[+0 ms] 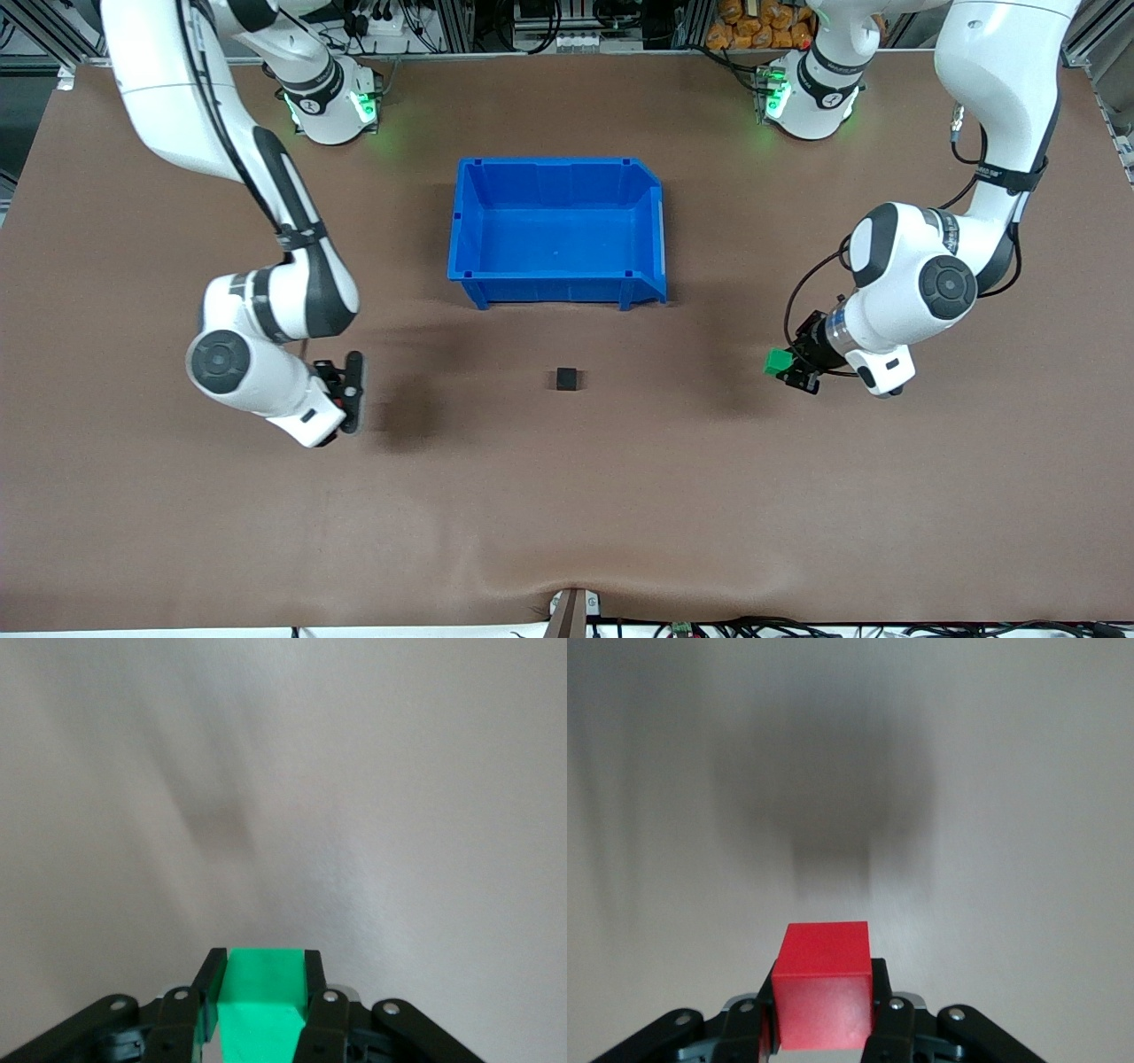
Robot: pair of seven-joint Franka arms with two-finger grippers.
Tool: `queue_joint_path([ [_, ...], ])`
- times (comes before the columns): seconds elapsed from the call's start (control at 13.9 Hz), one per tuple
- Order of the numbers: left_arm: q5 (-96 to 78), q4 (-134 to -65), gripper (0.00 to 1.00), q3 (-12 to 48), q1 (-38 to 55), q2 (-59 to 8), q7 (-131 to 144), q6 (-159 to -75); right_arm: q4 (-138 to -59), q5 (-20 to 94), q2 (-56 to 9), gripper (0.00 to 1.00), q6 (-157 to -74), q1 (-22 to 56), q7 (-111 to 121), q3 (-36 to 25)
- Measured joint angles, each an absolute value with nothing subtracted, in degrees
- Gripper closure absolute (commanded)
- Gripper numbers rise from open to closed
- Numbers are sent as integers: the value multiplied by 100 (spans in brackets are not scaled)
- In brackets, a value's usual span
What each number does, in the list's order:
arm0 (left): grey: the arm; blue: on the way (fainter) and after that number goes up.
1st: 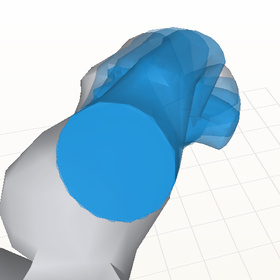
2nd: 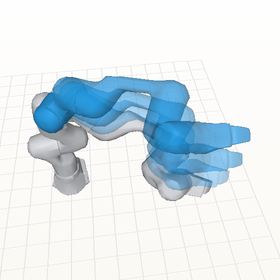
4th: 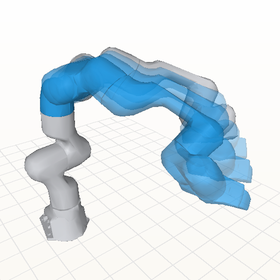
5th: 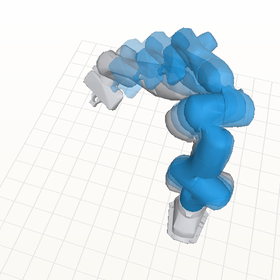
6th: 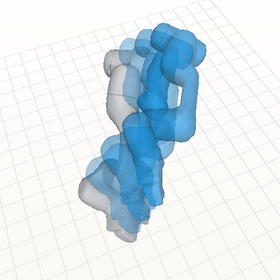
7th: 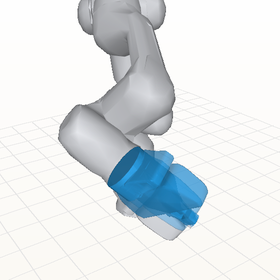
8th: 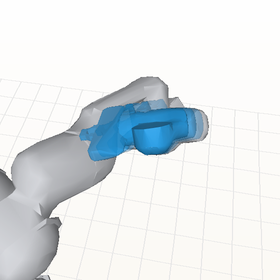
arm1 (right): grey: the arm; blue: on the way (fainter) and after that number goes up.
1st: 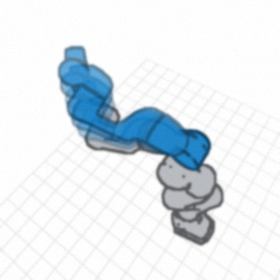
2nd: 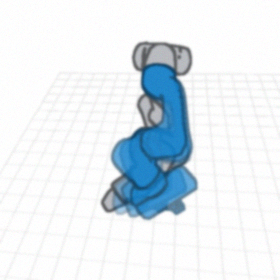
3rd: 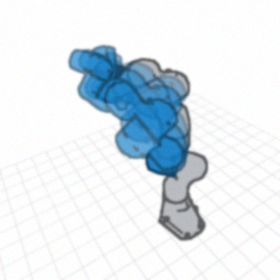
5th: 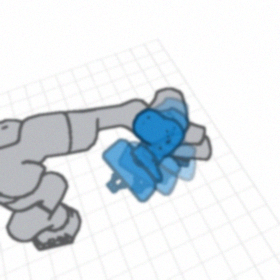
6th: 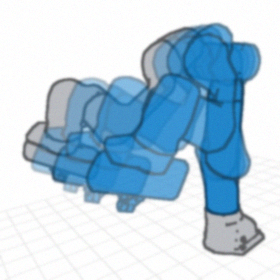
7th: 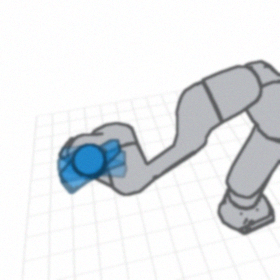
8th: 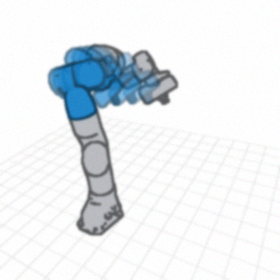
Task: Attach green and red cubes to black cube
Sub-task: 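Carry the red cube with the right gripper while the left gripper carries green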
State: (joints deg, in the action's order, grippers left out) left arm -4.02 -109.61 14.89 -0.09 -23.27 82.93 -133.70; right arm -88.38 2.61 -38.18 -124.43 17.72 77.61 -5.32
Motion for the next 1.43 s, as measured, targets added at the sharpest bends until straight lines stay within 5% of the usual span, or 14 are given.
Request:
queue_joint_path([
  [1.43, -849, -9552, 100, 1497, 1258, -3568, 10162, -13368, -8640, 267, -3967, 100, -12385, 2981, 5876, -538],
])
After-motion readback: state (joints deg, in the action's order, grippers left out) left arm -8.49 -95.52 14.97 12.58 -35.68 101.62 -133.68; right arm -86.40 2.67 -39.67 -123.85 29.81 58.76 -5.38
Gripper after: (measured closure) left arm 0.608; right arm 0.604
